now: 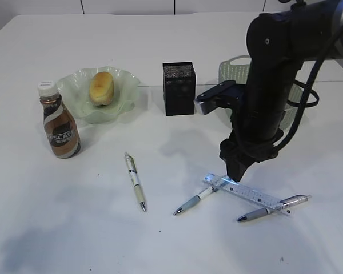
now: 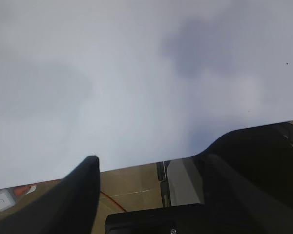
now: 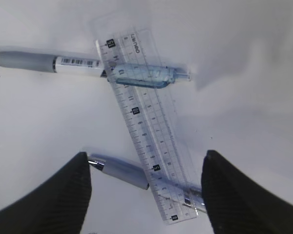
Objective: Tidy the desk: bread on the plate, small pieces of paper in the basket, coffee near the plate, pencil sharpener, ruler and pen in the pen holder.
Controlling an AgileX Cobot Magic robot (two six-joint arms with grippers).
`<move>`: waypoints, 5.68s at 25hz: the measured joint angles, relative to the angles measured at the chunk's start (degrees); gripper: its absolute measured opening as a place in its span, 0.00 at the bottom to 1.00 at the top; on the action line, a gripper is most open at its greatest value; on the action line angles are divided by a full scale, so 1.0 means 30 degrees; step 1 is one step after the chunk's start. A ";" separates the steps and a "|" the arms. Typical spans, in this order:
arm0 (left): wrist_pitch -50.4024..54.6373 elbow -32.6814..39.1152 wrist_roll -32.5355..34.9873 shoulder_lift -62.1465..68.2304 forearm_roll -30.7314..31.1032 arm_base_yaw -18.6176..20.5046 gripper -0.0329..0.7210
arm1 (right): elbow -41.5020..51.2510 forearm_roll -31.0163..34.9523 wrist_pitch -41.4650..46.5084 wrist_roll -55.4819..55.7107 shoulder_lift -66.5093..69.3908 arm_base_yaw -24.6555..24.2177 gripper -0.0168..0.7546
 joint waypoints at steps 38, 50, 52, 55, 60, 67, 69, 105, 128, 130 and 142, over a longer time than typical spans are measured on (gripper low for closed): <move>0.0000 0.0000 0.0000 0.0000 0.0748 0.0000 0.66 | 0.1878 -0.0317 -0.3469 0.0030 0.1655 0.0000 0.74; 0.0000 0.0000 0.0000 0.0000 0.0831 0.0000 0.66 | 0.1878 -0.0416 -0.3913 0.0030 0.2208 0.0000 0.74; 0.0000 0.0000 0.0000 0.0000 0.0840 0.0000 0.66 | 0.1878 -0.0416 -0.3913 0.0030 0.2208 0.0000 0.74; 0.0000 0.0000 0.0000 0.0000 0.0872 0.0000 0.66 | 0.1878 -0.0430 -0.3913 0.0030 0.2208 0.0000 0.74; 0.0000 0.0000 0.0000 0.0000 0.0872 0.0000 0.66 | 0.1878 -0.0430 -0.3875 0.0030 0.2208 0.0000 0.74; 0.0000 0.0000 0.0013 0.0000 0.0880 0.0000 0.66 | 0.1878 -0.0430 -0.3726 0.0030 0.2208 0.0000 0.74; 0.0000 0.0000 0.0013 0.0000 0.0912 0.0000 0.66 | 0.1878 -0.0430 -0.3691 0.0030 0.2208 0.0000 0.74; 0.0000 0.0000 0.0043 0.0000 0.1072 0.0000 0.66 | 0.1548 -0.0508 -0.3148 0.0102 0.2600 0.0000 0.41; 0.0000 0.0000 0.0056 0.0000 0.1158 0.0000 0.66 | -0.4579 0.1396 0.1843 0.0146 0.2905 0.0000 0.41; 0.0000 0.0000 0.0056 0.0000 0.1158 0.0000 0.66 | -0.5353 0.1968 0.2046 0.0146 0.2905 0.0000 0.41; 0.0000 0.0000 0.0056 0.0000 0.1158 0.0000 0.66 | -0.6815 0.3332 0.2198 0.0180 0.2949 0.0000 0.41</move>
